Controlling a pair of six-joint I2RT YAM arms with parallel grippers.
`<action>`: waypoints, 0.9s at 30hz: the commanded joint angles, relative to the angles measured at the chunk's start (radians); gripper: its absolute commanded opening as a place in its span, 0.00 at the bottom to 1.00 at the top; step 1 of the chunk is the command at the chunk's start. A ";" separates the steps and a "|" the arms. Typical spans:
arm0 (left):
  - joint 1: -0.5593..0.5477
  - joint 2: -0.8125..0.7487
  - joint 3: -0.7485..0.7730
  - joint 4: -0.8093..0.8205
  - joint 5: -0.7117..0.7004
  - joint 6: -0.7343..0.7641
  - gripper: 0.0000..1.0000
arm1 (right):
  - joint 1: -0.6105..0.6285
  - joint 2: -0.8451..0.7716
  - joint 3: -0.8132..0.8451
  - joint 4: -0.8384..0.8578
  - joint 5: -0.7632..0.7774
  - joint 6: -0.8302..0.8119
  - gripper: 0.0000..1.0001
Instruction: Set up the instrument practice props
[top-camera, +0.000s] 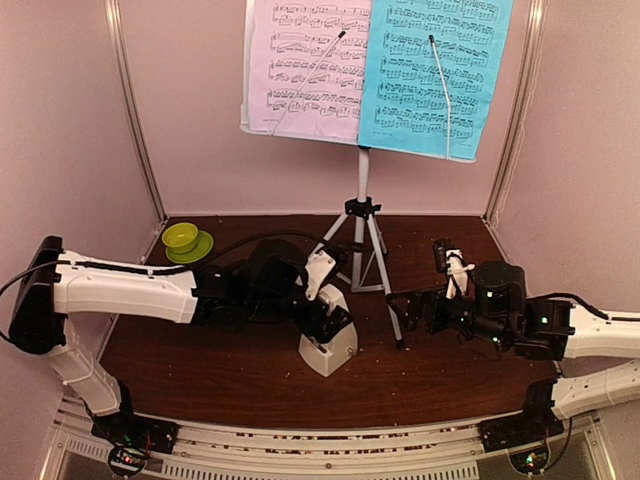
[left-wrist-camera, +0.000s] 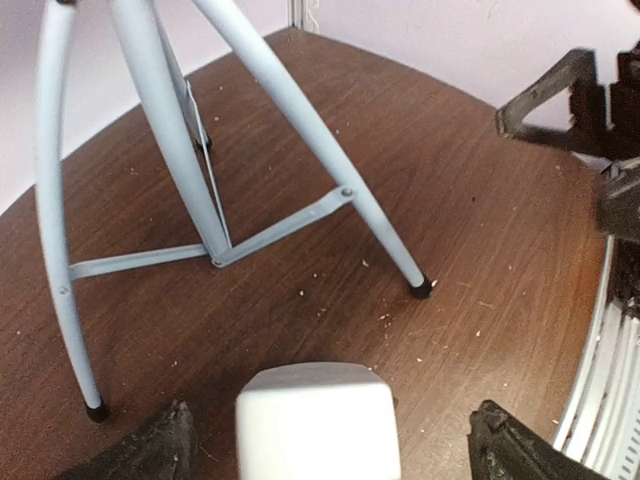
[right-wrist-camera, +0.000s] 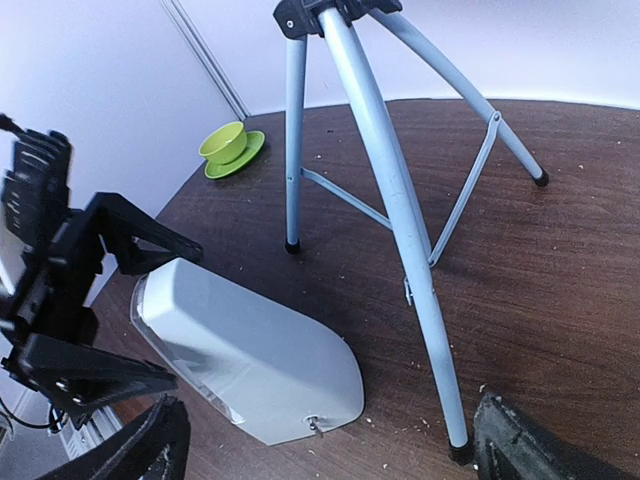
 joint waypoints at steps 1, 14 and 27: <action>0.012 -0.151 -0.076 0.113 0.029 0.020 0.98 | -0.011 -0.010 0.031 0.023 -0.038 -0.030 1.00; 0.012 -0.291 -0.319 0.307 0.052 0.026 0.86 | -0.028 0.236 0.290 -0.041 -0.234 0.038 1.00; 0.012 -0.185 -0.264 0.374 0.049 0.058 0.77 | -0.065 0.441 0.394 0.006 -0.414 0.161 0.90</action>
